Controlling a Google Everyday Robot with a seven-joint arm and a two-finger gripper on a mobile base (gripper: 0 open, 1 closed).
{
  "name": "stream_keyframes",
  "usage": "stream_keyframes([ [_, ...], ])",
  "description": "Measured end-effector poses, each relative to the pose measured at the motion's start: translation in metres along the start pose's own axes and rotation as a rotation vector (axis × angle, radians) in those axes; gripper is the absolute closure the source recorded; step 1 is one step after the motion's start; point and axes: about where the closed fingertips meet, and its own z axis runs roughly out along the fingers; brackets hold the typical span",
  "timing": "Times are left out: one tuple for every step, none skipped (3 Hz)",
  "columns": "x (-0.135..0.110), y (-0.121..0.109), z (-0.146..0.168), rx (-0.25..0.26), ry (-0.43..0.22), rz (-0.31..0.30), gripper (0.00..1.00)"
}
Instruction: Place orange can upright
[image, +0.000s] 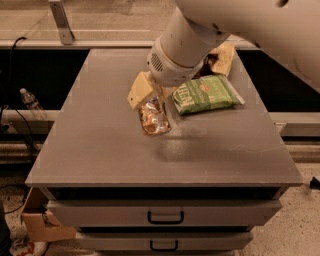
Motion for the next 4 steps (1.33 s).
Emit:
stream_keyframes([
  [-0.0091, -0.0021, -0.0048, -0.104, -0.123, -0.055, 1.00],
  [-0.0096, -0.0029, -0.0073, -0.139, -0.210, -0.174, 1.00],
  [-0.0051, -0.0048, -0.0056, -0.108, -0.271, -0.322, 1.00],
  [-0.0001, -0.0093, -0.0014, -0.068, -0.338, -0.465, 1.00],
])
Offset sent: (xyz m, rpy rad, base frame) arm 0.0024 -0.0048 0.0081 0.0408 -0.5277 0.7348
